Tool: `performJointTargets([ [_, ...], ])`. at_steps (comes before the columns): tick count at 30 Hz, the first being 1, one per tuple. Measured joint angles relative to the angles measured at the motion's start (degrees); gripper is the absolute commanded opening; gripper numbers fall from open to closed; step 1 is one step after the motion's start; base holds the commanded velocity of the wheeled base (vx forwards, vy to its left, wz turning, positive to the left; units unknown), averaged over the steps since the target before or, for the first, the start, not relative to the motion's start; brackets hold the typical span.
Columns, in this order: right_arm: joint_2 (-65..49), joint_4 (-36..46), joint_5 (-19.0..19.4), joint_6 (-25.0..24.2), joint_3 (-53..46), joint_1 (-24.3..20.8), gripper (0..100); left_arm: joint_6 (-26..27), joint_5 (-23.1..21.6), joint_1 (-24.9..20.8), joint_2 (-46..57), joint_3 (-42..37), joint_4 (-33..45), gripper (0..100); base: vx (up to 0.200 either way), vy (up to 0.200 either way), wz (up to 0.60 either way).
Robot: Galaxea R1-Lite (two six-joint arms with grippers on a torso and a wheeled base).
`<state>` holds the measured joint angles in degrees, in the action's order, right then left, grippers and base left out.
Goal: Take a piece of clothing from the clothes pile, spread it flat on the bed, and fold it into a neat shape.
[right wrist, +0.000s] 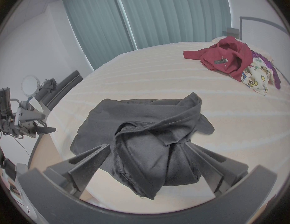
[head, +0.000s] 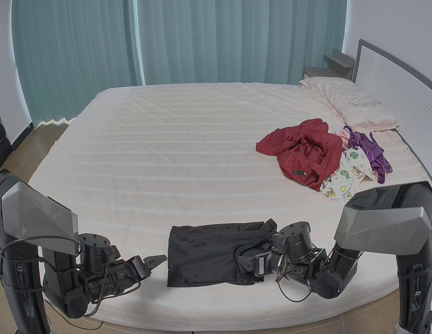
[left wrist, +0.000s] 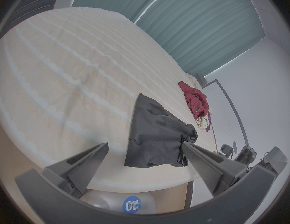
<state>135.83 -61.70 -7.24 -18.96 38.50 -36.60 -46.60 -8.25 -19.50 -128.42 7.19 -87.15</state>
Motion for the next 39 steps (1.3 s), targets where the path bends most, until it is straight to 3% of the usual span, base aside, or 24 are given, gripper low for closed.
performJointTargets([
  [8, 1.55, 3.91, -8.83, 0.21, 6.05, -3.78, 100, 0.32, 0.0, 2.23, -3.28, -0.34, -1.83, 100, 0.0, 0.1, 0.0],
  [15, 2.95, 7.97, -10.79, 0.57, 8.83, -4.72, 100, 0.57, 0.0, 2.12, -4.74, -0.34, -1.83, 100, 0.0, 0.0, 0.0],
  [22, 3.18, 11.89, -16.73, 2.57, 9.05, -4.52, 100, 0.65, 0.02, 2.01, -5.46, -0.39, -1.83, 100, 0.0, 0.0, 0.0],
  [30, 0.56, 11.73, -16.87, 2.71, 5.11, -2.04, 100, 0.73, 0.1, 2.04, -5.71, -0.44, -1.83, 100, 0.0, 0.0, 0.0],
  [39, -1.9, 11.89, -14.48, 2.84, 0.23, 2.91, 100, 0.77, 0.13, 2.01, -5.85, -0.44, -1.83, 100, 0.0, 0.0, 0.0],
])
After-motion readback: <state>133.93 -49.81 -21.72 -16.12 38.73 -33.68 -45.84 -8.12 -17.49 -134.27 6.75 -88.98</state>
